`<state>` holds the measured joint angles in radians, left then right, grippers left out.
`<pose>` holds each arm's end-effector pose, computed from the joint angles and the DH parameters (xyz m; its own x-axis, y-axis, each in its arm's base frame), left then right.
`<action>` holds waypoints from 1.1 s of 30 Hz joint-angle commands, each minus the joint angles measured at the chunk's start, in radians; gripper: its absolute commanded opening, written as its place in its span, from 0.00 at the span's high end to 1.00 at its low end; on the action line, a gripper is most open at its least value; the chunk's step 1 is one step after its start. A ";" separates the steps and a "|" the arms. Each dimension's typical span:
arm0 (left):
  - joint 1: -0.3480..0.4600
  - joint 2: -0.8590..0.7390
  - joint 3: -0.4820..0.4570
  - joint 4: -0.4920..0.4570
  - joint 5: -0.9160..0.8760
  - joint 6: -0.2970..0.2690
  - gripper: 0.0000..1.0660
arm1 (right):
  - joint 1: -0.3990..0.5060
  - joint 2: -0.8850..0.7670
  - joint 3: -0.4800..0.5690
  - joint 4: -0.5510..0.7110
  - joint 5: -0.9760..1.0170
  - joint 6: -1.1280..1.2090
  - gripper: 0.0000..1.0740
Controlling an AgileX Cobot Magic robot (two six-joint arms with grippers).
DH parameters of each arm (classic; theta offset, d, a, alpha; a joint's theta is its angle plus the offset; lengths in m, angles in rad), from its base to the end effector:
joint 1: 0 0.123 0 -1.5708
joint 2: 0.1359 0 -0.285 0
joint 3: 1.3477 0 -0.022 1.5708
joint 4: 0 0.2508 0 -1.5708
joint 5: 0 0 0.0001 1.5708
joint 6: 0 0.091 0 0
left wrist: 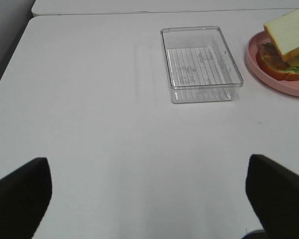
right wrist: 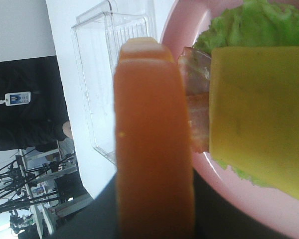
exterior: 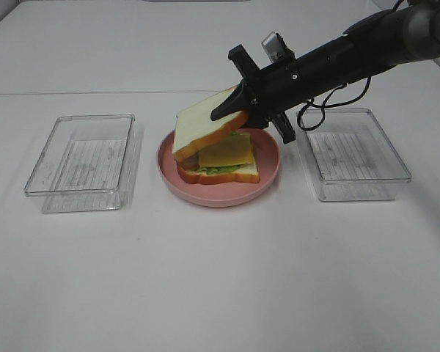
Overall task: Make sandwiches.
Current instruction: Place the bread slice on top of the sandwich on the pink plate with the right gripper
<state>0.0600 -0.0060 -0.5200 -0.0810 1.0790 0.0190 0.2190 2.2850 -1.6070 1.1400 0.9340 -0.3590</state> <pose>-0.0086 -0.0070 0.2815 -0.4471 -0.0462 -0.8933 -0.0048 0.9988 -0.0492 0.4370 0.1654 0.1341 -0.9882 0.1480 -0.0389 0.0599 0.6084 0.7914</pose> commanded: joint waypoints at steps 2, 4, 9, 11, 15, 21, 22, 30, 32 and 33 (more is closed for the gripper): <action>0.001 -0.017 0.002 -0.003 -0.004 -0.004 0.08 | 0.005 0.010 -0.004 -0.008 -0.017 0.000 1.00; 0.001 -0.017 0.002 -0.003 -0.004 -0.004 0.08 | 0.005 0.021 -0.004 -0.008 -0.005 0.000 1.00; 0.001 -0.017 0.002 -0.003 -0.004 -0.004 0.08 | 0.006 0.048 -0.004 -0.016 0.007 0.009 1.00; 0.001 -0.017 0.002 -0.003 -0.004 -0.004 0.08 | 0.006 0.052 -0.004 -0.024 0.009 0.014 1.00; 0.001 -0.017 0.002 -0.003 -0.004 -0.004 0.08 | 0.002 0.052 -0.004 -0.054 0.010 0.029 1.00; 0.001 -0.017 0.002 -0.003 -0.004 -0.004 0.08 | 0.001 0.047 -0.004 -0.081 0.001 0.049 0.85; 0.001 -0.017 0.002 -0.003 -0.004 -0.004 0.08 | 0.001 0.043 -0.004 -0.095 -0.004 0.055 0.69; 0.001 -0.017 0.002 -0.003 -0.004 -0.004 0.08 | 0.001 0.023 -0.013 -0.140 -0.013 0.058 0.36; 0.001 -0.017 0.002 -0.003 -0.004 -0.004 0.08 | 0.001 0.020 -0.013 -0.151 -0.013 0.058 0.36; 0.001 -0.017 0.002 -0.003 -0.004 -0.004 0.08 | 0.001 0.017 -0.014 -0.159 -0.013 0.061 0.36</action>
<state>0.0600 -0.0060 -0.5200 -0.0810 1.0790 0.0190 0.2220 2.3170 -1.6140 0.9990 0.9160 -0.3040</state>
